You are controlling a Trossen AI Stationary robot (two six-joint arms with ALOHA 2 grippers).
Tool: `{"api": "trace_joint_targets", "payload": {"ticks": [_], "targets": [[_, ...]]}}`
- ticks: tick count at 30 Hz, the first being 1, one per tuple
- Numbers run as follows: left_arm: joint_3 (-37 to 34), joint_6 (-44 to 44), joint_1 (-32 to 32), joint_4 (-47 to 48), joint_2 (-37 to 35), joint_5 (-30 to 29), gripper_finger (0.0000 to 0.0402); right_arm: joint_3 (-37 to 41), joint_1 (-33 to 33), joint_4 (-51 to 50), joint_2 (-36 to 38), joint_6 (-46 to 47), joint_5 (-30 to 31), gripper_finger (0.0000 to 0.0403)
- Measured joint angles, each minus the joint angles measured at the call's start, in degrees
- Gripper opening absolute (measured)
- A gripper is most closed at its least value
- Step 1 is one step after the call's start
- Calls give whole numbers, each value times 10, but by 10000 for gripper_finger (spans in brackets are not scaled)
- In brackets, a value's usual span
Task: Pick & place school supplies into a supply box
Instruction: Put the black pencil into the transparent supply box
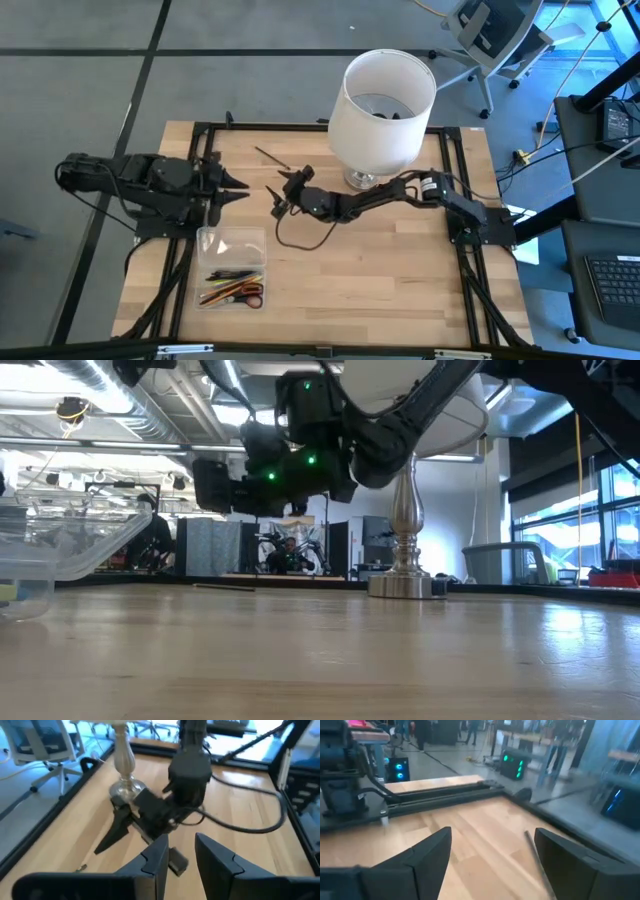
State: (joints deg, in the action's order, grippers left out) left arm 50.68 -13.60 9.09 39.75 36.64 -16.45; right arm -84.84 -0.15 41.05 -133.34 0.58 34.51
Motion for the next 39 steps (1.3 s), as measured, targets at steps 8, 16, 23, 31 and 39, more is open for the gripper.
{"api": "trace_joint_targets", "payload": {"ticks": [8,16,23,31,39], "targets": [[0,32,-64,-1,-33,27,93,0,-55,-75,0,164,-41,289],[0,49,-92,-1,-32,55,89,0,-101,-79,0,200,-108,285],[0,69,-107,-1,-29,61,93,0,-92,-87,-3,177,-90,269],[0,64,-133,21,-6,61,90,1,-66,-111,-14,127,-87,265],[0,85,-196,46,75,109,91,1,-35,-176,-21,136,-85,265]]}}
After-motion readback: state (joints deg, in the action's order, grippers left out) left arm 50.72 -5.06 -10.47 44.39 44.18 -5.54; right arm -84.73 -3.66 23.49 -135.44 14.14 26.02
